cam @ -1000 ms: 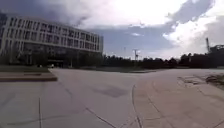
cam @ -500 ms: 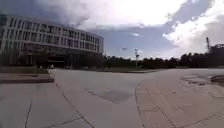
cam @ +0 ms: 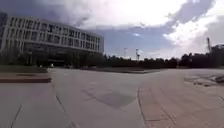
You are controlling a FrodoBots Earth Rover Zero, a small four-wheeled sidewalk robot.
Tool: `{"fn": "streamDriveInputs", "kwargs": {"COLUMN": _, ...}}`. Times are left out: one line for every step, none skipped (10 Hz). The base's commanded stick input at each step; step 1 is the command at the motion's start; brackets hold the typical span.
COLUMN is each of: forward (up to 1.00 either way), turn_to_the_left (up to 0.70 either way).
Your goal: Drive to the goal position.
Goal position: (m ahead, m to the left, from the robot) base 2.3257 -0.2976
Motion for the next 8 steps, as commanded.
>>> {"fn": "streamDriveInputs", "kwargs": {"forward": 0.50, "turn_to_the_left": 0.01}}
{"fn": "streamDriveInputs", "kwargs": {"forward": 0.50, "turn_to_the_left": 0.01}}
{"fn": "streamDriveInputs", "kwargs": {"forward": 0.50, "turn_to_the_left": 0.01}}
{"fn": "streamDriveInputs", "kwargs": {"forward": 0.50, "turn_to_the_left": 0.01}}
{"fn": "streamDriveInputs", "kwargs": {"forward": 0.50, "turn_to_the_left": 0.01}}
{"fn": "streamDriveInputs", "kwargs": {"forward": 0.50, "turn_to_the_left": 0.01}}
{"fn": "streamDriveInputs", "kwargs": {"forward": 0.50, "turn_to_the_left": 0.01}}
{"fn": "streamDriveInputs", "kwargs": {"forward": 0.50, "turn_to_the_left": 0.01}}
